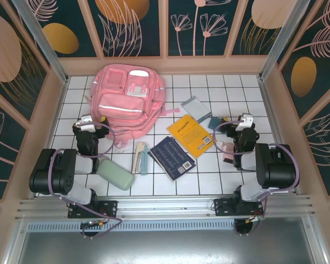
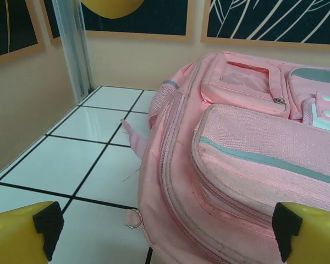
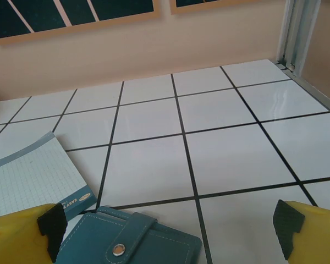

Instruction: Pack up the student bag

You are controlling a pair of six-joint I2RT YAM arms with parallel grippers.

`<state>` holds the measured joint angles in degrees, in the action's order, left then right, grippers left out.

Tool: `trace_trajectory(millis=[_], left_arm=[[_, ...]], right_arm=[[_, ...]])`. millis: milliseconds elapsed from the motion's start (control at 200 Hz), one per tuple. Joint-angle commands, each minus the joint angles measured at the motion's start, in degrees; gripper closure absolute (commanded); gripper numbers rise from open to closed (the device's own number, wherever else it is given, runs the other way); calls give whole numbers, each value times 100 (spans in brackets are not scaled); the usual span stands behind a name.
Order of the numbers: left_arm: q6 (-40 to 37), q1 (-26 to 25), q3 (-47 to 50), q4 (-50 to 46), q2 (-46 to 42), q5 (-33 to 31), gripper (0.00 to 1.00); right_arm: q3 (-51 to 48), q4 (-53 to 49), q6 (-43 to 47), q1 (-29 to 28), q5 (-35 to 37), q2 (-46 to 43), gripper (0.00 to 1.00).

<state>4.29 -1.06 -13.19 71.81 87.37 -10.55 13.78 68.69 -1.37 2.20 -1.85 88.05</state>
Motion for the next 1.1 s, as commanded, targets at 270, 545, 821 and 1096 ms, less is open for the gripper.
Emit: trace_trajectory(millis=[270,545,821,1096], left_arm=[[49,1,-8,149,-39,-44,1],[50,9,-25,99,-43,-27,1],[54,9,-21,108,-44,-26,1],[-162,-16,-874,-2063,-1354,67,1]], right_arm=[[97,39,91,15,-123,14,1],[89,48,92,9,-114,13,1],[64,75,93,9,-114,10,1],[875,-1872,505,-790,855,-1280,1]])
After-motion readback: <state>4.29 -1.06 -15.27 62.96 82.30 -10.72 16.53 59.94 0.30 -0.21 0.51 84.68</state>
